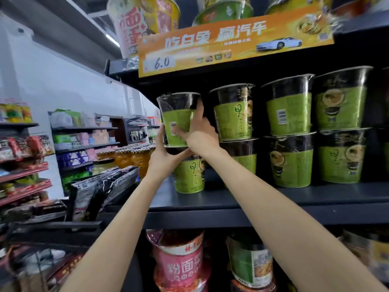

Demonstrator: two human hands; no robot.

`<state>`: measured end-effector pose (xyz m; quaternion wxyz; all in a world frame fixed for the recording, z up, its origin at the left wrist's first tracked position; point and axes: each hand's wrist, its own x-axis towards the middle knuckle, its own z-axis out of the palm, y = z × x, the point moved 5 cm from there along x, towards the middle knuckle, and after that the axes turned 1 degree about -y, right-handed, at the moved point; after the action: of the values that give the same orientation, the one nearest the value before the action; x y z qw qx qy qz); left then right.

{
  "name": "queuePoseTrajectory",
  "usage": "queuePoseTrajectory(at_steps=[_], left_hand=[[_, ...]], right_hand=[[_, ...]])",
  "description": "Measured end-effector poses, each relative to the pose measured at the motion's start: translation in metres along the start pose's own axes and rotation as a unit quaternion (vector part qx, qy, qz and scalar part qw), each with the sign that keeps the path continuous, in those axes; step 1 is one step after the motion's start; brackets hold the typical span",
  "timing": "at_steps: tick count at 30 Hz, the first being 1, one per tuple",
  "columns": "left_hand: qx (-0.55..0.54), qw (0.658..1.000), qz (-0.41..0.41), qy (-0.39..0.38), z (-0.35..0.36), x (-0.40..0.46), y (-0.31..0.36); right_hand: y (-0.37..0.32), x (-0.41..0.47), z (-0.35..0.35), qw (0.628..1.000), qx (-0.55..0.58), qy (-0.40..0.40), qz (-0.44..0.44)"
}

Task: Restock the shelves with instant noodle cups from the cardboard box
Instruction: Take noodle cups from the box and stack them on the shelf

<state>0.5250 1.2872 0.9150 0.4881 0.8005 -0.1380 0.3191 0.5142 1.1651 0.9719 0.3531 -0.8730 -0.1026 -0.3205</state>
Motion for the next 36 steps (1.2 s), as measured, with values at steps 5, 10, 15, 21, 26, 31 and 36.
queuePoseTrajectory(at_steps=[5,10,15,21,26,31,36], left_hand=[[0.0,1.0,0.011,-0.014,-0.001,0.002,-0.003],[0.001,1.0,0.019,0.005,-0.001,-0.003,-0.007],[0.098,0.985,0.096,0.109,-0.01,-0.026,0.013],[0.083,0.928,0.284,0.227,0.01,-0.099,0.074],[-0.012,0.921,0.367,0.132,0.096,-0.195,0.121],[-0.099,0.959,0.197,-0.176,0.238,-0.325,0.141],[-0.11,0.911,0.05,-0.393,0.378,-0.479,0.155]], right_hand=[[0.001,-0.004,0.001,0.999,-0.03,0.021,0.002],[0.004,-0.026,-0.005,0.994,-0.023,0.059,-0.086],[0.008,-0.058,-0.029,0.97,0.023,0.161,-0.181],[0.047,-0.125,-0.087,0.899,-0.099,0.295,-0.309],[0.139,-0.234,-0.166,0.868,-0.17,0.336,-0.324],[0.263,-0.378,-0.256,0.93,-0.199,0.25,-0.179],[0.375,-0.537,-0.331,0.951,-0.283,0.128,0.005]])
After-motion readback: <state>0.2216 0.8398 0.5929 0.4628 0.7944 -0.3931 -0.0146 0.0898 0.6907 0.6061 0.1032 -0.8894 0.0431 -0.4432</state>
